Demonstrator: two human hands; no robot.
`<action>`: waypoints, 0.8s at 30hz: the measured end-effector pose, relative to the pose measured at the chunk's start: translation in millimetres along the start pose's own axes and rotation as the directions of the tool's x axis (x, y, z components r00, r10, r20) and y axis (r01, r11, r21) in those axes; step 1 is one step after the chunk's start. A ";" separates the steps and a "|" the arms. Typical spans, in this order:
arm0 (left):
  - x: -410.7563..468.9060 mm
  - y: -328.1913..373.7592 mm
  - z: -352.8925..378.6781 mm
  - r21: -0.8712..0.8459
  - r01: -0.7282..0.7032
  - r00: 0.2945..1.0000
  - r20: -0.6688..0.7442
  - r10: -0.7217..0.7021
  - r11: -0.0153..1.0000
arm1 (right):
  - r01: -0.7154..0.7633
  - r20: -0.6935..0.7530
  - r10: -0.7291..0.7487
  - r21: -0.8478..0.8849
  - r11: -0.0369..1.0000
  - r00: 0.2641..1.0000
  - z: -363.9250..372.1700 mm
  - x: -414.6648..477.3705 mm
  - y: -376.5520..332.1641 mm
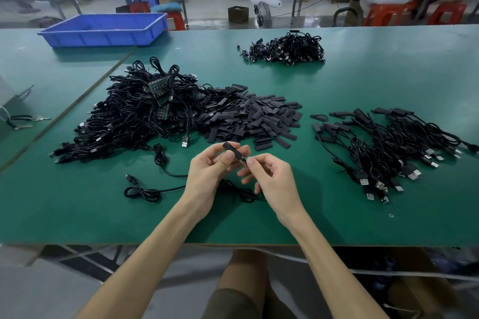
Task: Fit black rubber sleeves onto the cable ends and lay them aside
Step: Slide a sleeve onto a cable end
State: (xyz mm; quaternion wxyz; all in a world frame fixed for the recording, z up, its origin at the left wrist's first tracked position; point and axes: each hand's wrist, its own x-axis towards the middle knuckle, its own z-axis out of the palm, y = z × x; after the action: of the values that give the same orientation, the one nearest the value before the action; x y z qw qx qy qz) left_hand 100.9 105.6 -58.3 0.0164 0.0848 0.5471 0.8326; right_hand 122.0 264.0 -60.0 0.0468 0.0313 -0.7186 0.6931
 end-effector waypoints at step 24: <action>-3.6 1.3 4.3 0.041 -0.050 0.995 0.093 0.046 0.998 | -0.064 0.061 0.060 0.057 0.996 0.996 -6.4 -0.8 -2.0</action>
State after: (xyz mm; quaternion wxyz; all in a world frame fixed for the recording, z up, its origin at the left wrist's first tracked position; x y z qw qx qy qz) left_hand 105.2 108.6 -55.9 0.0196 0.1366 0.5614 0.8160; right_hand 123.2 270.3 -57.9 0.0029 0.0309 -0.6997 0.7137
